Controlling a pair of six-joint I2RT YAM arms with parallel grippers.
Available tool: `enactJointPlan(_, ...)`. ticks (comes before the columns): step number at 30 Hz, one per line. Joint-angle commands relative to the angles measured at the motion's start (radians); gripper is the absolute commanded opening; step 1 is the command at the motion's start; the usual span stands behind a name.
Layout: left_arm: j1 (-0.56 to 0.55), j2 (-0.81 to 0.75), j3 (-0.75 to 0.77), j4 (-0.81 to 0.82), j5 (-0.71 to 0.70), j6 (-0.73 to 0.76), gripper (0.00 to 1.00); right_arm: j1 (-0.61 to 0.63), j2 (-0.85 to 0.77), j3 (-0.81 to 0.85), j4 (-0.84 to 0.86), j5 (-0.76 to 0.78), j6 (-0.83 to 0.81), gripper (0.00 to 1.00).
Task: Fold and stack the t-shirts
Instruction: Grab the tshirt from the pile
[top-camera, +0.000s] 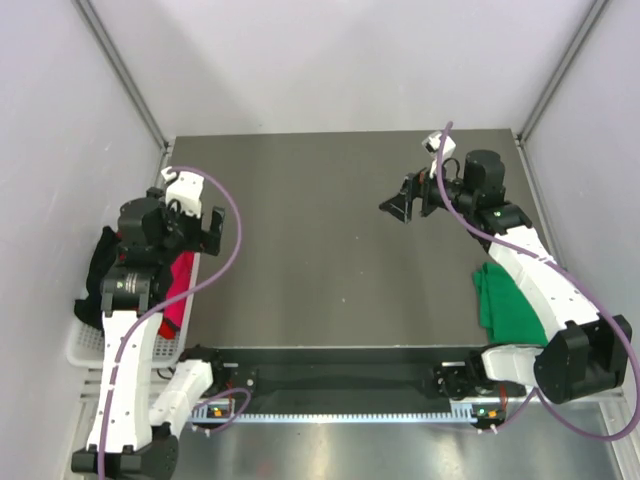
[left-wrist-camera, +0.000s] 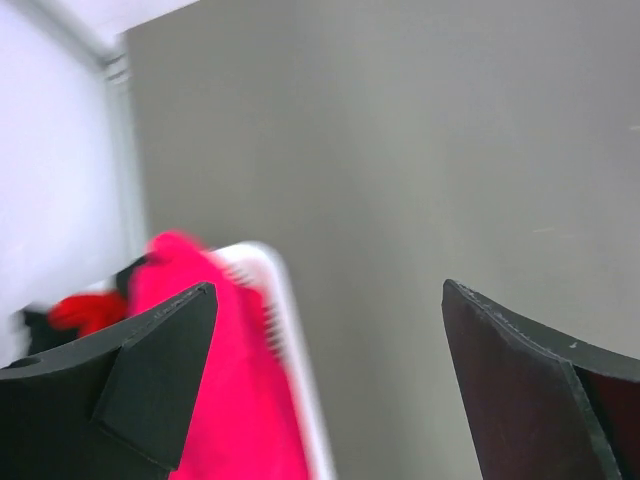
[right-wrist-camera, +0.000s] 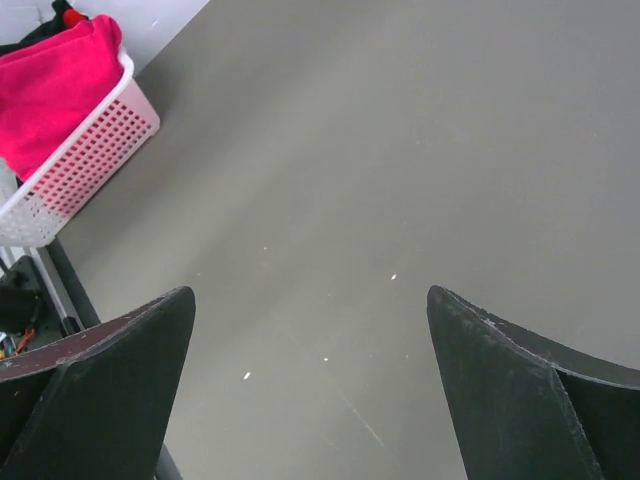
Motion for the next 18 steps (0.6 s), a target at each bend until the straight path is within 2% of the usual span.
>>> enactJointPlan(1,0.007,0.064,-0.011,0.001,-0.230,0.100,0.99,-0.004,-0.031,-0.008,0.043,-0.031,-0.028,1.00)
enactJointPlan(3,0.007,0.141,-0.026,0.002,-0.315,0.121,0.99,-0.005,-0.036,-0.017,0.009,-0.124,-0.094,1.00)
enactJointPlan(4,0.007,0.163,-0.038,0.015,-0.332,0.132,0.99,-0.004,-0.032,-0.011,-0.034,-0.211,-0.182,1.00)
enactJointPlan(5,0.007,0.198,-0.044,0.030,-0.344,0.135,0.93,0.011,-0.030,-0.011,-0.087,-0.258,-0.279,1.00)
enactJointPlan(7,0.007,0.241,-0.064,0.062,-0.355,0.137,0.86,0.024,-0.024,-0.007,-0.102,-0.232,-0.295,1.00)
enactJointPlan(10,0.007,0.293,-0.080,0.145,-0.410,0.155,0.77,0.025,-0.002,0.039,-0.187,-0.309,-0.367,1.00)
enactJointPlan(13,0.032,0.405,-0.043,0.177,-0.439,0.175,0.75,0.034,0.024,0.027,-0.172,-0.359,-0.330,1.00)
enactJointPlan(18,0.043,0.489,-0.001,0.209,-0.480,0.201,0.71,0.034,0.033,0.022,-0.181,-0.335,-0.342,1.00)
